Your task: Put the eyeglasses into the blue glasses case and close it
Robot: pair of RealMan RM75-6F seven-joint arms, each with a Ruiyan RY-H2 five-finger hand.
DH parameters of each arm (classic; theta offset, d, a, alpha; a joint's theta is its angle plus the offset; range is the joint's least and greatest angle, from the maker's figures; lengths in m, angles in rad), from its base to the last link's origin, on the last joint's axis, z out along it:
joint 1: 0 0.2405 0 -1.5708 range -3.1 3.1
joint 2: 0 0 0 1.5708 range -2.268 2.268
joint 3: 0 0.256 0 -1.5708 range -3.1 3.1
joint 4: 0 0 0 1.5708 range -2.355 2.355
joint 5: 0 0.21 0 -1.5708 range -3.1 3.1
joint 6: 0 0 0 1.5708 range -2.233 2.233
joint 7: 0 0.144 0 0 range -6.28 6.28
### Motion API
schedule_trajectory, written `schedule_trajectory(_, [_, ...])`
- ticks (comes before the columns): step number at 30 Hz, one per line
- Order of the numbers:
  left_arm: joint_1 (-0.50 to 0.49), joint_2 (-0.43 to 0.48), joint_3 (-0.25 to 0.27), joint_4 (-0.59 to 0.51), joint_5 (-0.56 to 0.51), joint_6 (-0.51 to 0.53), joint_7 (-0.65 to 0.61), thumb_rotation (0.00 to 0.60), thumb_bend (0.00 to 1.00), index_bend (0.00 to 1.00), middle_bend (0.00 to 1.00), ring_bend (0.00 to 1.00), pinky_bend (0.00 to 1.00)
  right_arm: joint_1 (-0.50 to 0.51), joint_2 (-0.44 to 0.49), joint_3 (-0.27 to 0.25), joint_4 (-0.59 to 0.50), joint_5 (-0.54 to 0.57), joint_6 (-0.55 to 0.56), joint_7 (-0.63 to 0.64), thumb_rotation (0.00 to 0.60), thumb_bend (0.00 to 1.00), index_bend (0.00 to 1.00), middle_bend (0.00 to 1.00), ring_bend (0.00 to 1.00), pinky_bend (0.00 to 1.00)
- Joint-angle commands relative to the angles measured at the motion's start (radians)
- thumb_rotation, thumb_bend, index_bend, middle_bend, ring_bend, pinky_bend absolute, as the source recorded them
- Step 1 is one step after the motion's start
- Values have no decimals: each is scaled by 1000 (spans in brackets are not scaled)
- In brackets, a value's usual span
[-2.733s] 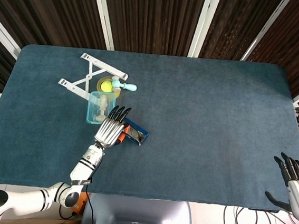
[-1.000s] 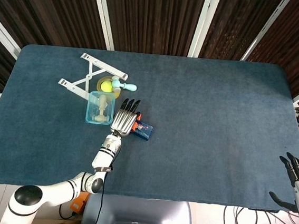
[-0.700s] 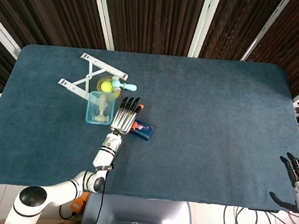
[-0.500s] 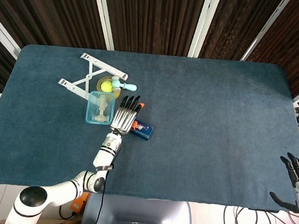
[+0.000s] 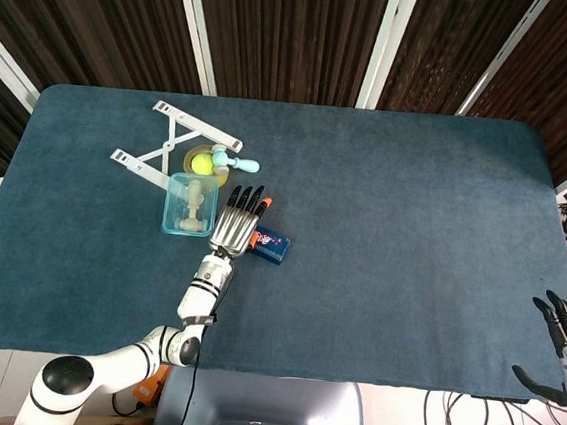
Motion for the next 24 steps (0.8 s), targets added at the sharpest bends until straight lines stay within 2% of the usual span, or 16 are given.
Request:
schedule_trajectory(1, [2,6,-2,-19,15,23,-21,600,330,142,0,0,48,0,0,0,1,1,0,2,600,327,0,0,0,0])
schedule_trajectory(4, [31,50,3,-117,59,93,-72,600,330,136,0,0,48,3,-5,-6,-3,-9,-7,-18,600,327,0,0,0,0])
schedule_trajectory(8, [99,146,46,-296,129,183,-97,600,329,130,0,0,48,4,-10,-6,-4,-10,-9,-32,600,327,0,0,0,0])
schedule_trajectory(10, [164,235,96,-443,184,247,-103,600,329,126,0,0,48,5,-11,-7,-6,-12,-10,-37,600,327,0,0,0,0])
schedule_trajectory(14, [345,479,242,-767,290,387,-129,600,340,96,0,0,48,7,-15,-5,-7,-8,-15,-50,600,327,0,0,0,0])
schedule_trajectory(17, [488,628,366,-888,375,513,-209,600,341,69,0,0,41,9,-21,-4,-12,-2,-20,-69,600,327,0,0,0,0])
schedule_trajectory(21, [644,779,538,-880,494,629,-372,600,338,11,0,0,24,10,-42,7,-22,18,-22,-113,600,327,0,0,0,0])
schedule_trajectory(23, [708,818,592,-836,535,678,-468,600,337,0,0,0,17,12,-56,15,-29,31,-24,-141,600,327,0,0,0,0])
schedule_trajectory(24, [733,823,602,-814,544,701,-517,600,336,0,0,0,14,13,-61,17,-31,32,-24,-151,600,327,0,0,0,0])
